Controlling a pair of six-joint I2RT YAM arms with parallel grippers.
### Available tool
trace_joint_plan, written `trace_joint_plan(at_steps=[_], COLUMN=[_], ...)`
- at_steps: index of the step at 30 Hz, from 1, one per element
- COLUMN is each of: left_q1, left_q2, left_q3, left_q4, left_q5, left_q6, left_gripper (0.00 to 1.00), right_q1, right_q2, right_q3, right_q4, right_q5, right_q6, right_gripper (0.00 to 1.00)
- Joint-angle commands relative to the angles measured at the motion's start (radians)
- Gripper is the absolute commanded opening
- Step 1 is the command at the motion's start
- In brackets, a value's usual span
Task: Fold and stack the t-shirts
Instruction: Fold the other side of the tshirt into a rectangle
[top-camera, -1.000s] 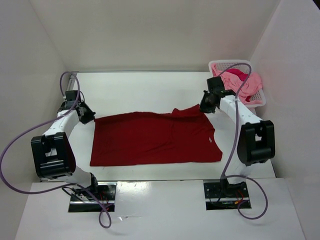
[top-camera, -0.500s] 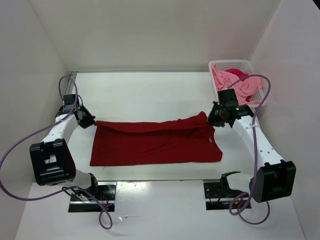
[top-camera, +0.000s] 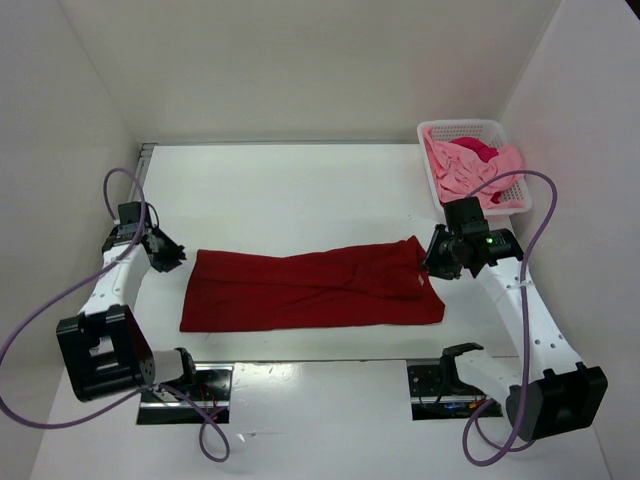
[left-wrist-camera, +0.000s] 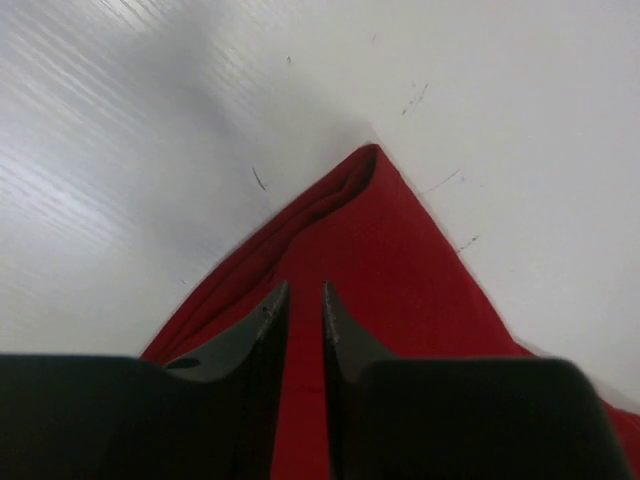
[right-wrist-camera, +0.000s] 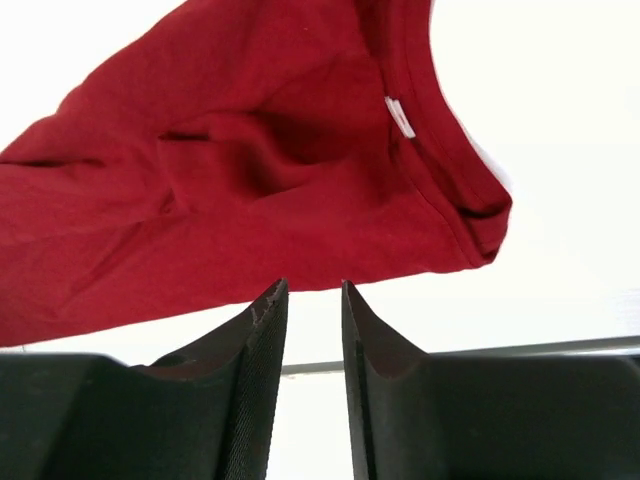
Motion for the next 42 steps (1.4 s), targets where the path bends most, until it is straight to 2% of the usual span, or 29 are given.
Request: trace_joint_plan(at_steps=[1,5,8,9,12,14,15,16,19,22,28,29,30,32,33,36,39,42], left_q1=[0.01,-0.038,-0.106,-0.127,-0.206,-0.243,-0.268,-0.268,-0.28,-0.28,-0.28,-0.28,-0.28,-0.26,-0.251,-0.239,-0.23,-0.22], left_q2=[-0.092,-0.117,-0.117,-0.117,-0.078,-0.033,0.012,0.035,0.104,0.113,0.066,0.057,0.048,0.034,0.025,0.015,0.006,0.006], left_q3=[0.01,0.044,0.014,-0.009,-0.023,-0.034,-0.045,-0.045,-0.054,-0.081,-0.091,-0.091,-0.091,-0.091,-0.091,-0.091,-0.091,-0.091], left_q4=[-0.048,-0.004,0.069,0.086,0.141,0.182,0.196,0.207,0.23,0.248,0.212,0.212,0.201,0.192,0.192,0.181,0.181,0.181], left_q5=[-0.017,0.001,0.028,0.028,0.028,0.037,0.052,0.063,0.097,0.109,0.057,0.048,0.038,0.029,0.029,0.043,0.043,0.052], left_q6=[-0.043,-0.009,0.002,0.002,-0.012,-0.046,-0.046,-0.058,-0.07,-0.093,-0.103,-0.103,-0.103,-0.103,-0.103,-0.094,-0.093,-0.093], left_gripper=[0.26,0.23,0.26,0.26,0.26,0.26,0.26,0.26,0.26,0.28,0.3,0.3,0.3,0.3,0.3,0.3,0.3,0.3], right_q1=[0.008,0.028,0.071,0.112,0.221,0.274,0.304,0.32,0.349,0.358,0.392,0.392,0.392,0.392,0.392,0.416,0.441,0.453], right_q2=[-0.002,0.062,0.151,0.18,0.309,0.379,0.456,0.49,0.57,0.605,0.654,0.654,0.654,0.654,0.654,0.644,0.582,0.518], right_q3=[0.008,0.031,0.02,0.02,0.052,0.071,0.098,0.112,0.143,0.143,0.143,0.143,0.143,0.143,0.143,0.143,0.102,0.042], right_q4=[-0.04,0.038,0.162,0.234,0.362,0.416,0.442,0.442,0.474,0.485,0.485,0.476,0.476,0.476,0.462,0.427,0.384,0.364], right_q5=[0.014,-0.051,-0.097,-0.098,-0.098,-0.055,-0.041,-0.021,0.045,0.093,0.137,0.148,0.148,0.148,0.148,0.137,0.107,0.048], right_q6=[-0.008,-0.017,0.007,0.016,0.064,0.084,0.084,0.084,0.084,0.084,0.075,0.075,0.084,0.084,0.084,0.084,0.107,0.127], right_gripper=[0.34,0.34,0.13,0.01,0.0,0.1,0.19,0.35,0.5,0.55,0.55,0.53,0.44,0.38,0.27,0.11,0.05,0.03])
